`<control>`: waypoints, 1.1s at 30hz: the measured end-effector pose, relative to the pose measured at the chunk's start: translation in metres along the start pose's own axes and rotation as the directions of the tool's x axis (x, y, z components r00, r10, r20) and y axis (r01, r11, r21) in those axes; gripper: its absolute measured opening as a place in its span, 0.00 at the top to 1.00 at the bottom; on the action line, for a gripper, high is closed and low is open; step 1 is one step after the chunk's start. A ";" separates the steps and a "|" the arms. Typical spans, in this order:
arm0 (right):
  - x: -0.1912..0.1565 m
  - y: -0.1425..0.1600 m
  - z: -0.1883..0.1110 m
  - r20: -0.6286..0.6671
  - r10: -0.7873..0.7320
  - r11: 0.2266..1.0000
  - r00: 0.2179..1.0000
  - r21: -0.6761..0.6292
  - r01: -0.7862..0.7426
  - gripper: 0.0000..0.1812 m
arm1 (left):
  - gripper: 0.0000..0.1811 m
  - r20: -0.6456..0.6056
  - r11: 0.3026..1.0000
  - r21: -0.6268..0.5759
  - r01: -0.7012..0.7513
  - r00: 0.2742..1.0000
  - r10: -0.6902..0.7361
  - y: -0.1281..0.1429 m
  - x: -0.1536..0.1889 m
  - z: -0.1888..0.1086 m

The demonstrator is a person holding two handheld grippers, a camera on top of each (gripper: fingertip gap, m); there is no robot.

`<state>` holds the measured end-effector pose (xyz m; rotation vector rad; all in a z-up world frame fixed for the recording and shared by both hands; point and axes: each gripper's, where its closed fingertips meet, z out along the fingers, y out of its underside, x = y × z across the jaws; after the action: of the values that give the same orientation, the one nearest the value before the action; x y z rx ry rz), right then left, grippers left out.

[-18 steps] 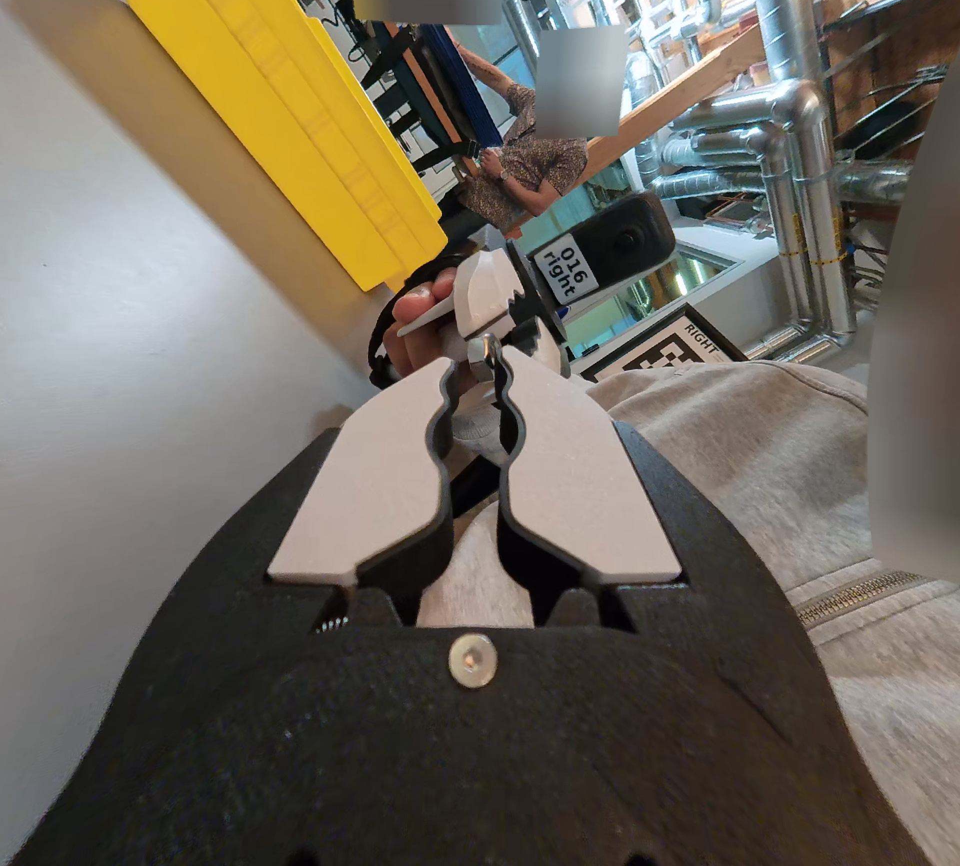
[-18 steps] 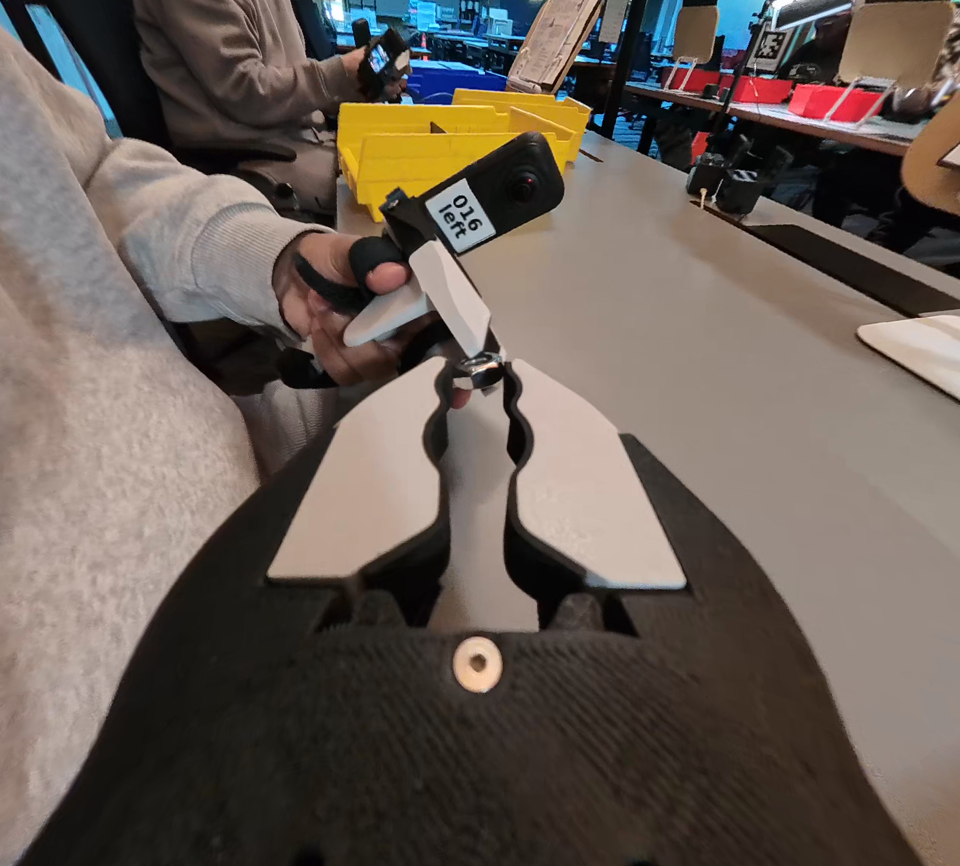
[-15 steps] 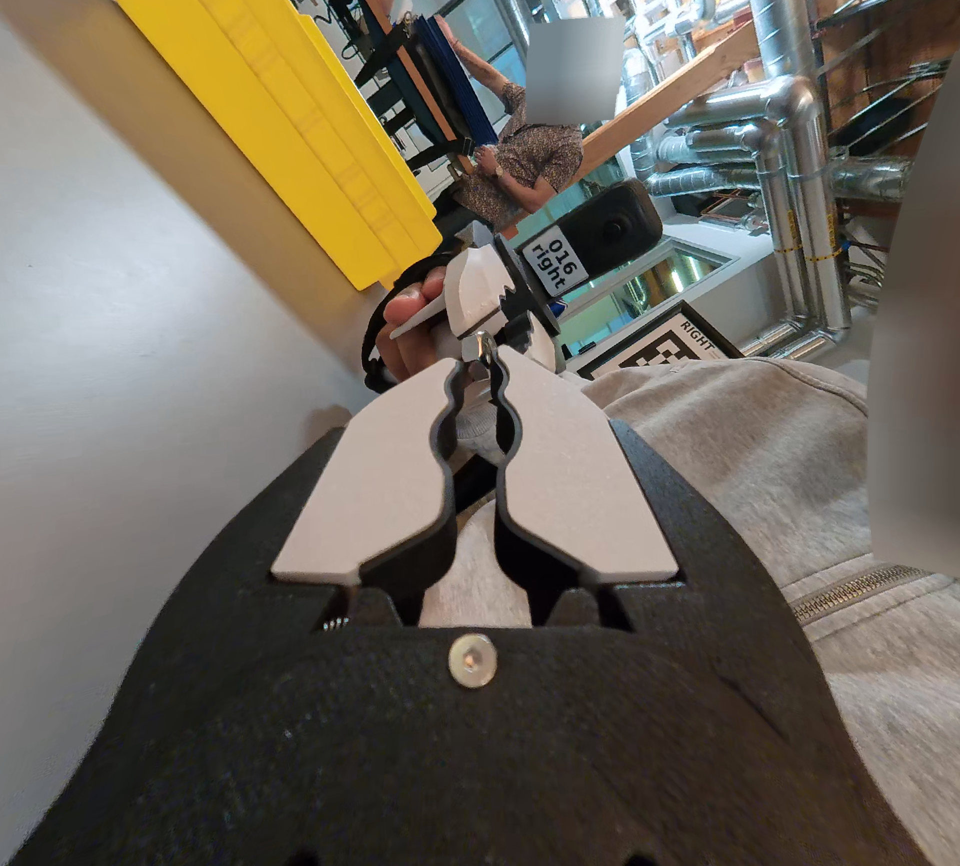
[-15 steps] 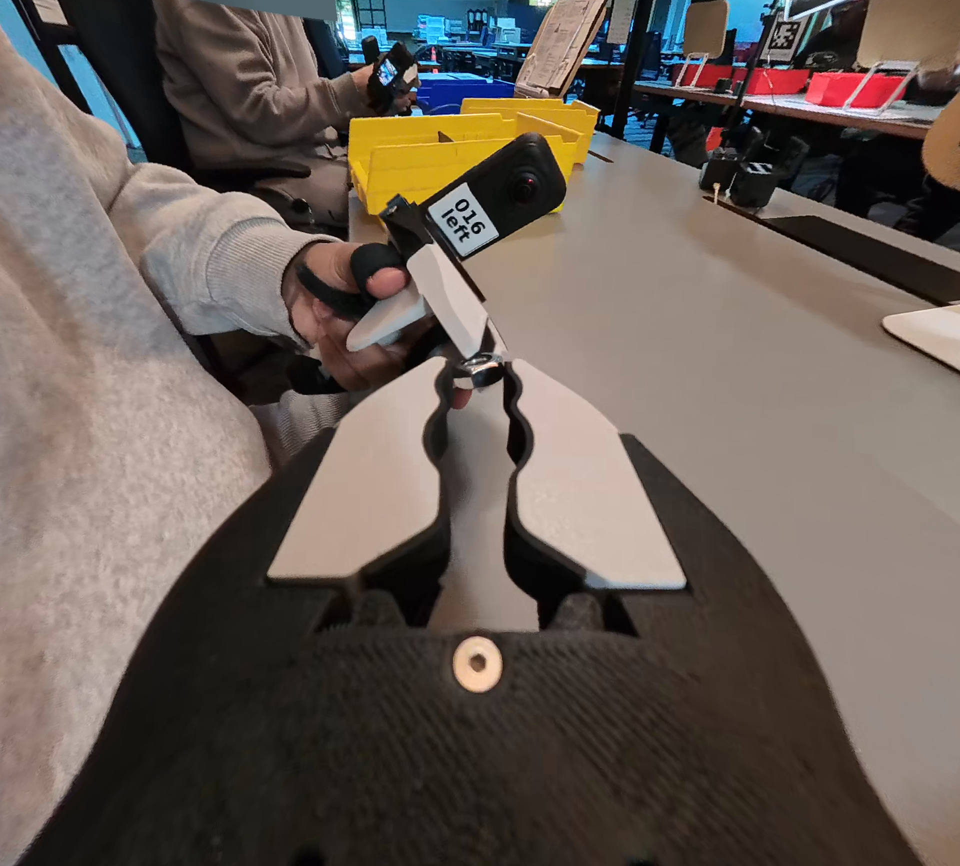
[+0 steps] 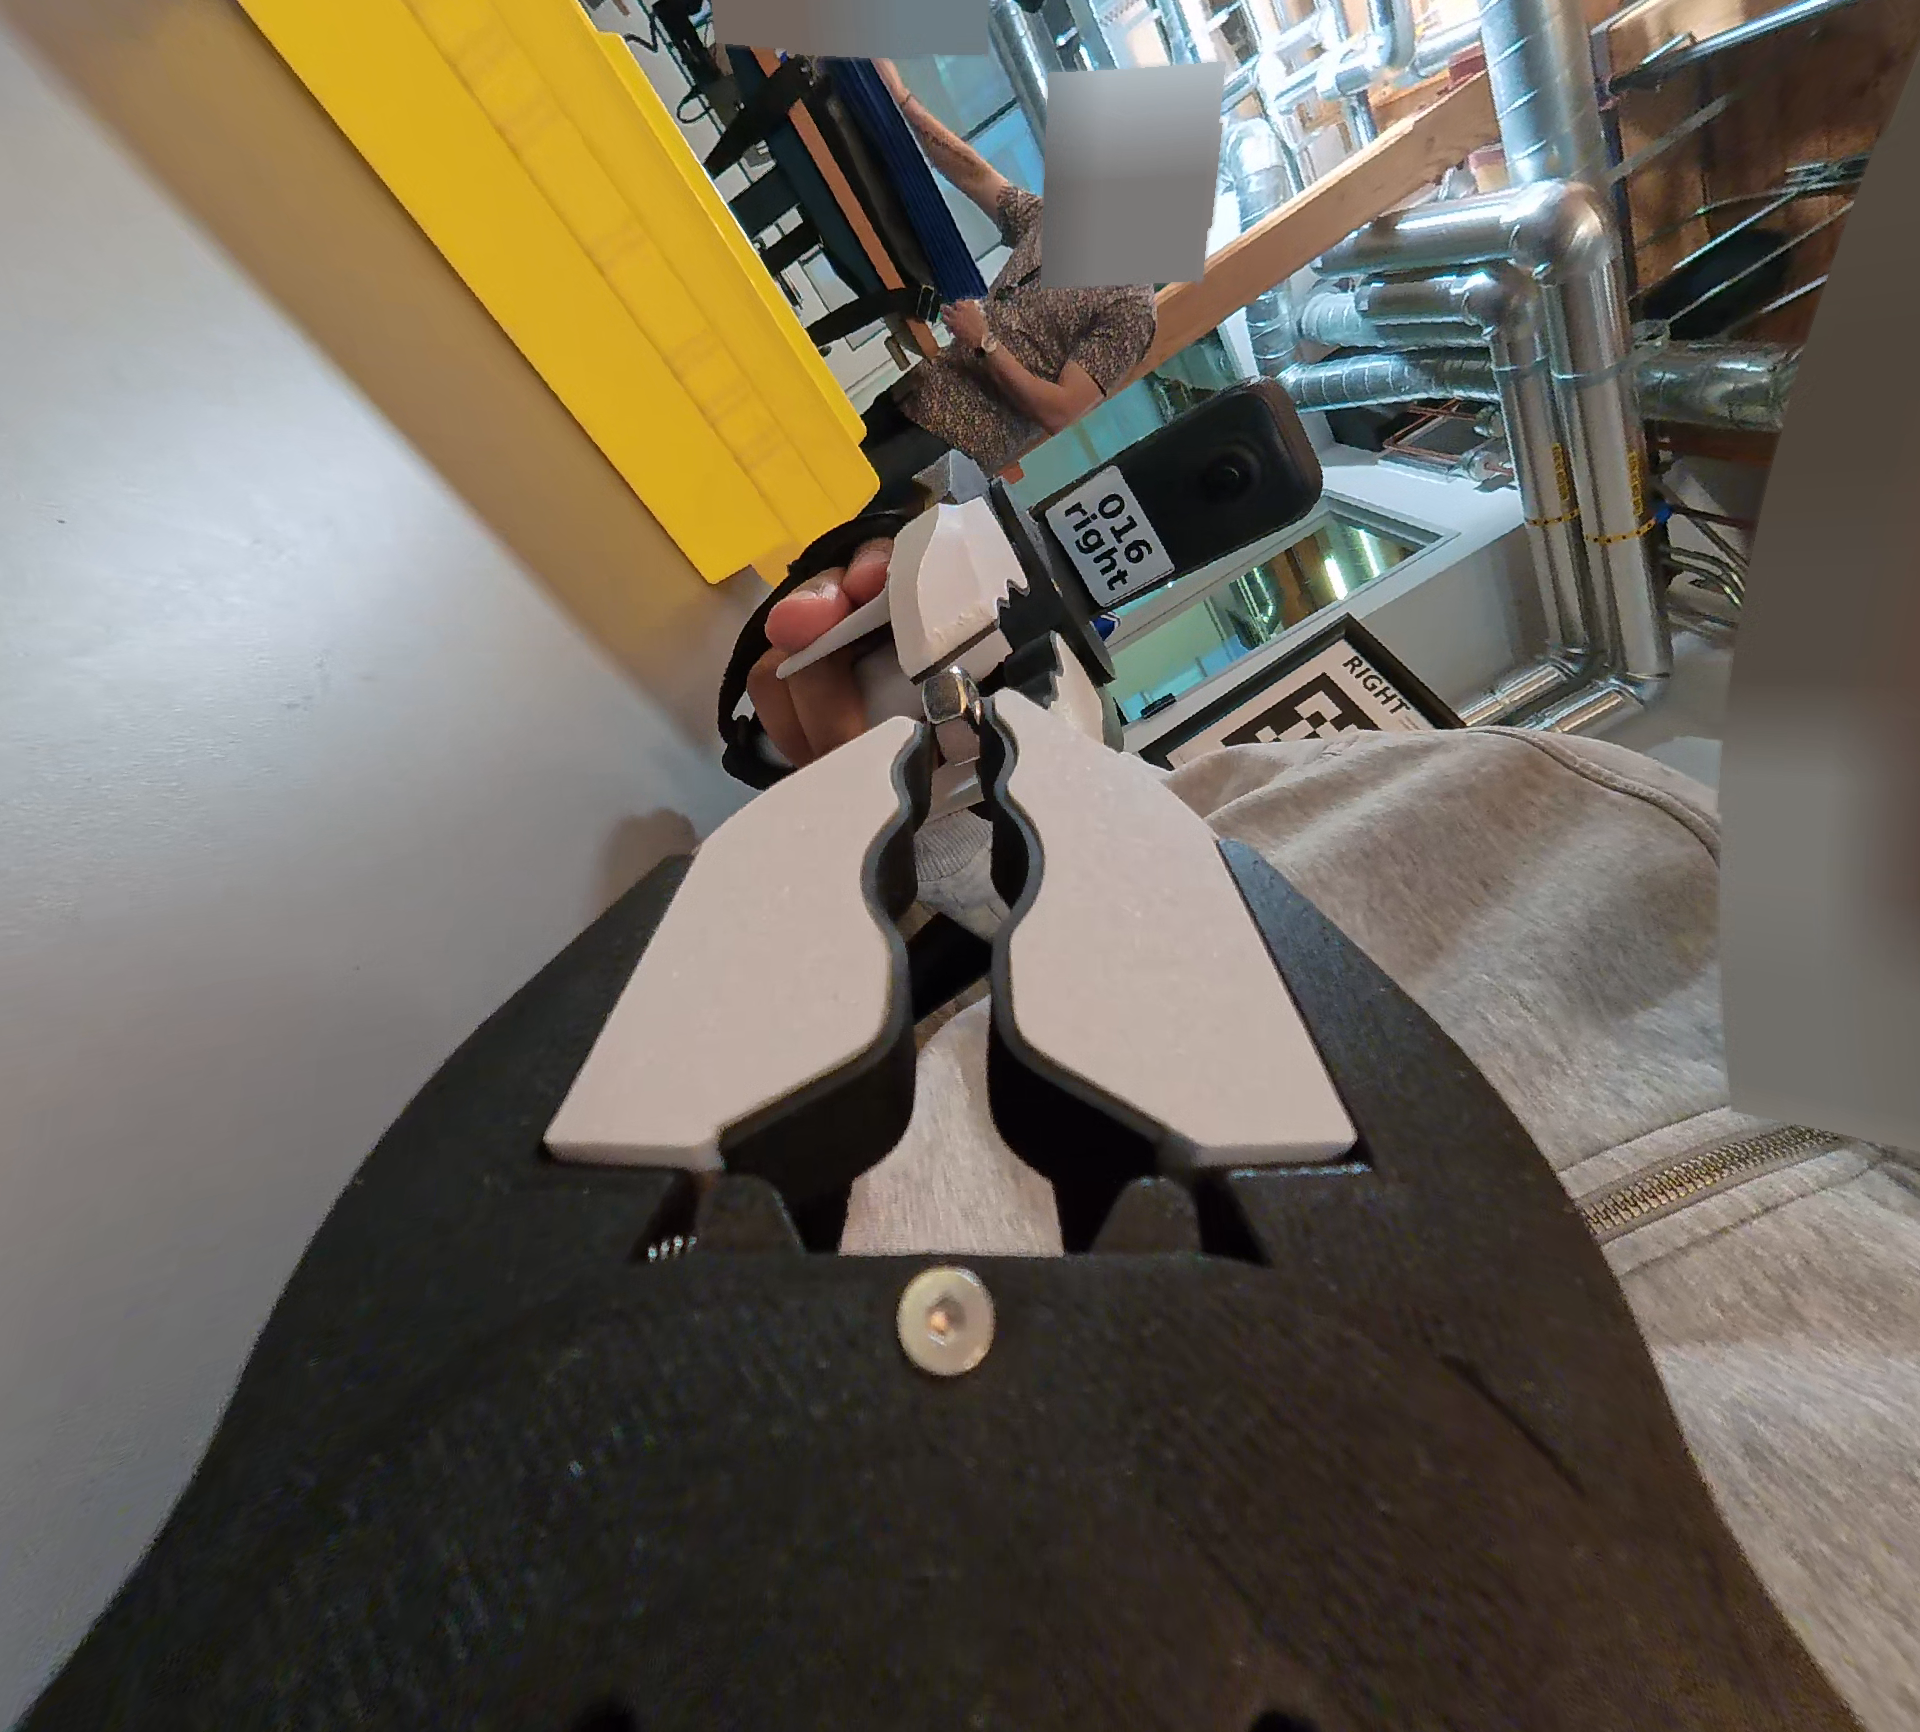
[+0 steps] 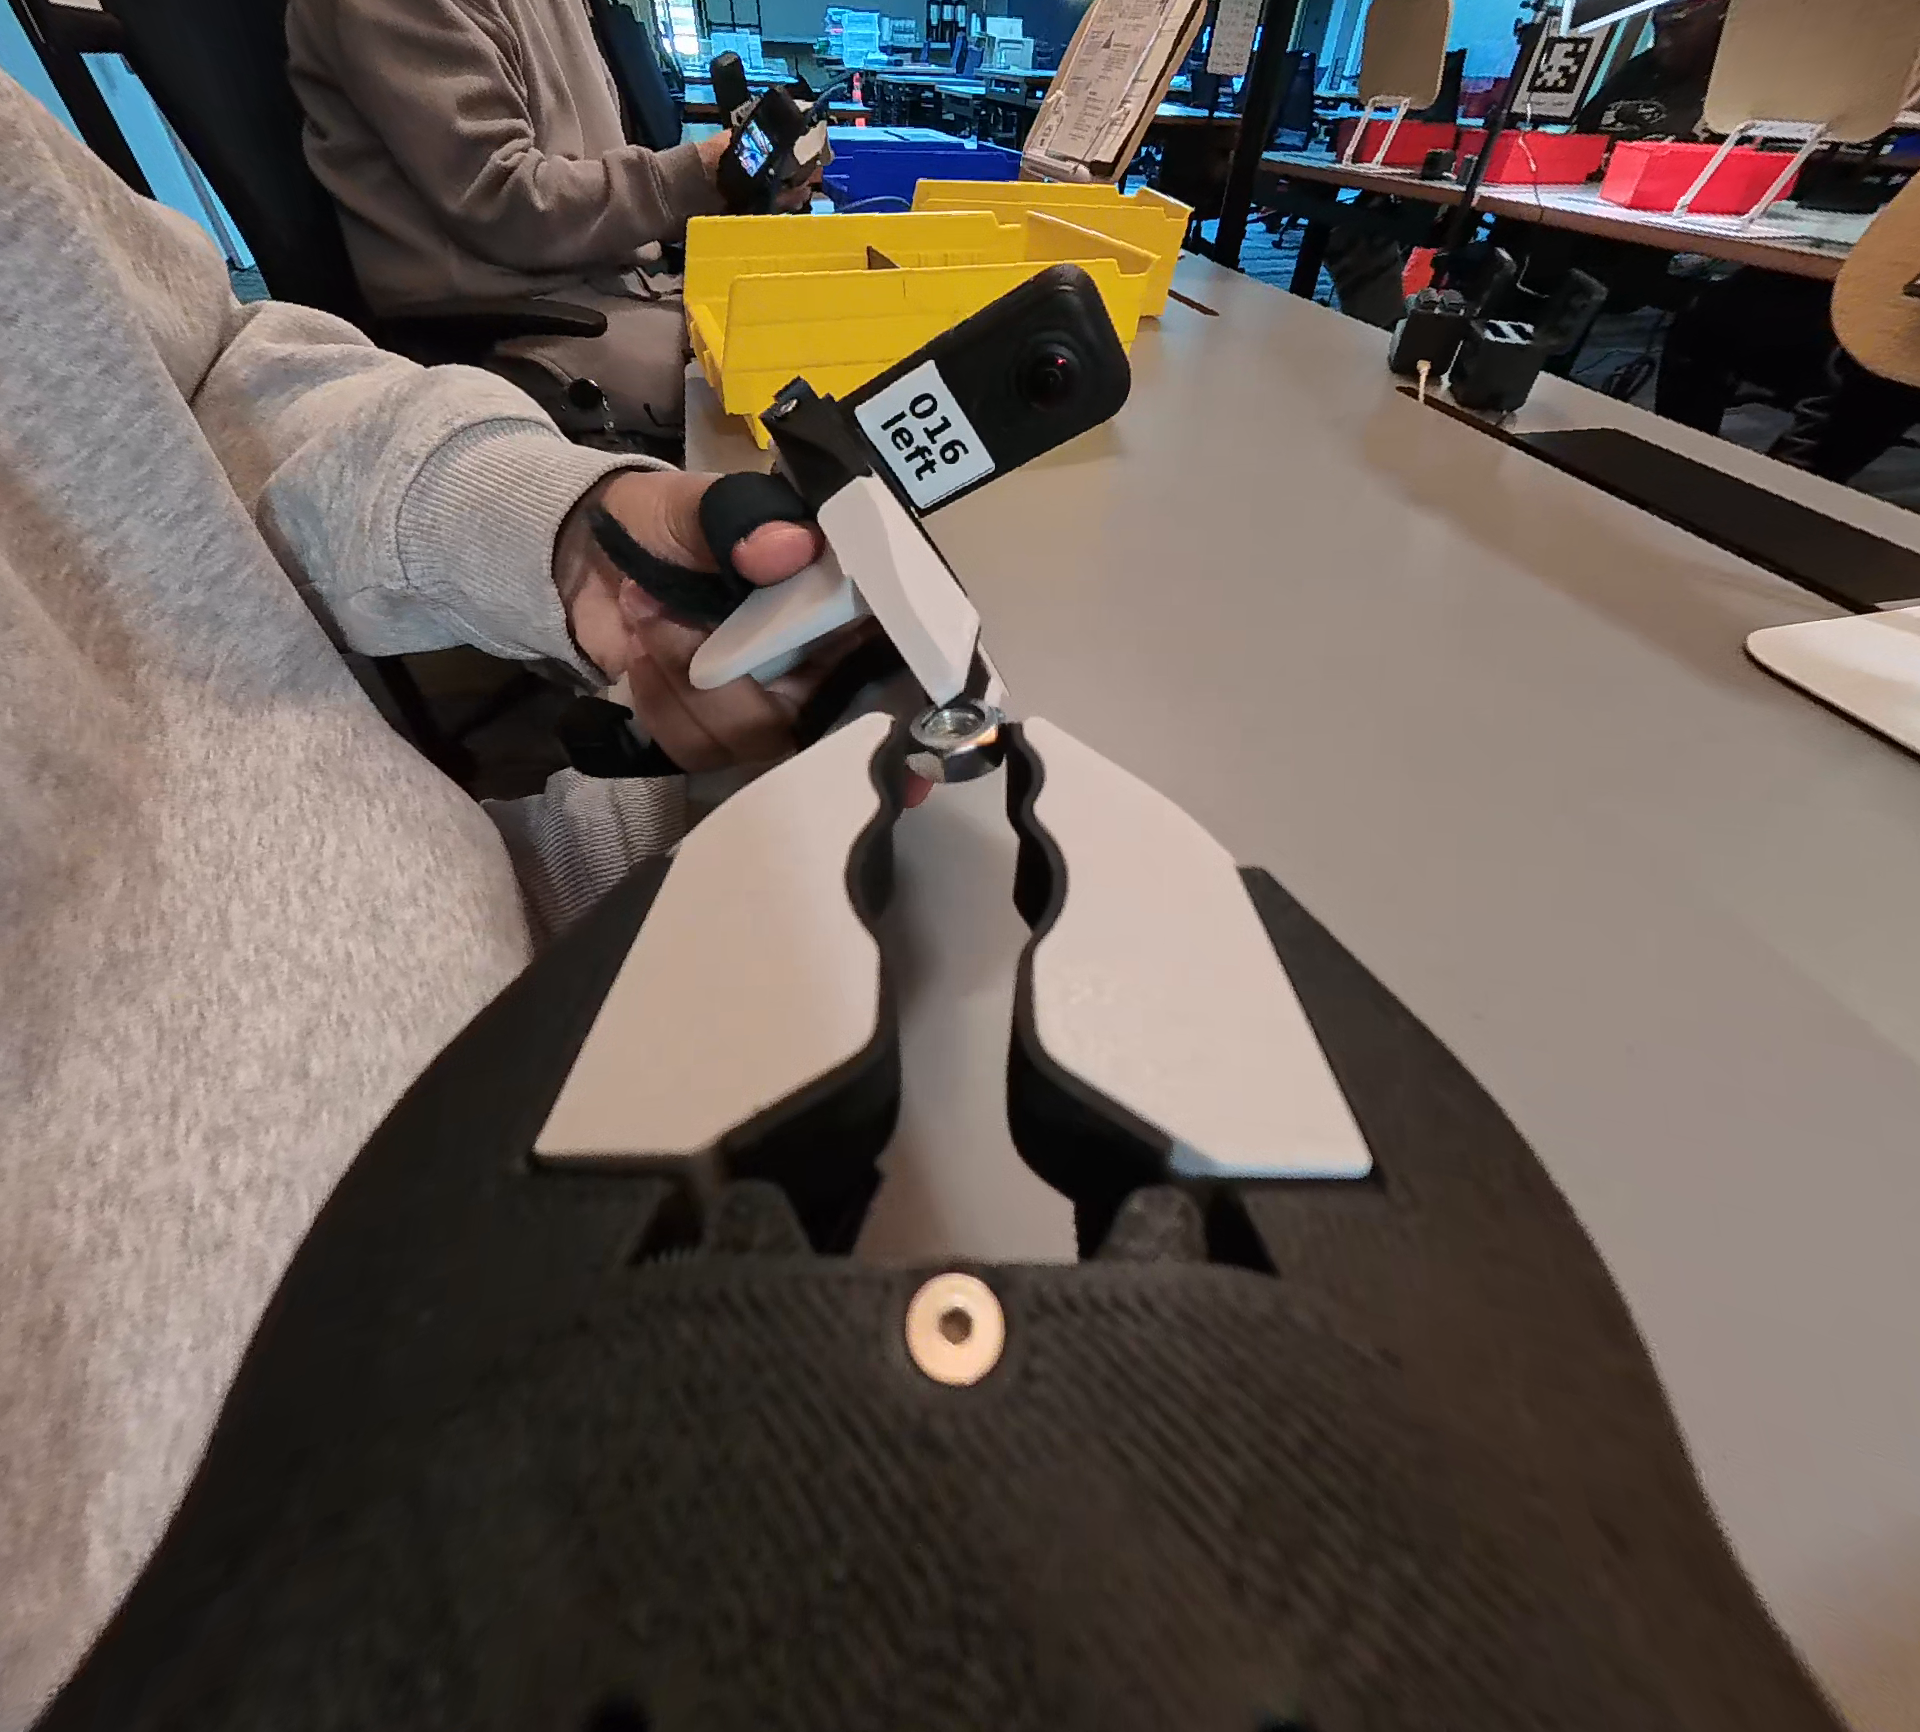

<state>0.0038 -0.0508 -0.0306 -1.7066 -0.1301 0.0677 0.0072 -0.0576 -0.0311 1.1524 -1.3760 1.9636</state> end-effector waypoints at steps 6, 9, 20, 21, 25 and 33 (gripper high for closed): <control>0.001 0.000 0.000 -0.004 0.000 1.000 1.000 -0.002 0.000 0.90 | 0.94 -0.002 1.000 0.004 0.000 1.000 0.000 0.000 0.000 0.000; 0.002 0.000 0.000 -0.008 0.001 1.000 1.000 -0.004 -0.001 0.90 | 0.94 0.005 1.000 0.007 -0.012 1.000 0.012 -0.001 0.000 0.000; 0.005 0.000 -0.001 -0.020 0.014 1.000 1.000 -0.001 -0.014 0.90 | 0.94 0.015 1.000 0.011 -0.028 1.000 0.028 -0.002 -0.002 0.000; 0.005 0.000 -0.001 -0.021 0.014 1.000 1.000 -0.003 -0.014 0.90 | 0.94 0.021 0.999 0.011 -0.035 0.999 0.035 -0.002 -0.002 0.000; 0.008 0.000 -0.002 -0.035 0.017 1.000 0.999 -0.003 -0.017 0.90 | 0.92 0.067 0.997 0.007 -0.078 0.995 0.077 -0.004 -0.007 -0.002; 0.017 -0.002 -0.006 -0.056 0.076 0.997 0.996 0.024 -0.075 0.90 | 0.91 0.277 0.953 0.085 -0.291 0.925 0.258 -0.050 -0.007 -0.037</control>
<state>0.0213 -0.0545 -0.0273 -1.6896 -0.0225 0.0760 0.0356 -0.0035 -0.0164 1.3833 -1.6481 2.1782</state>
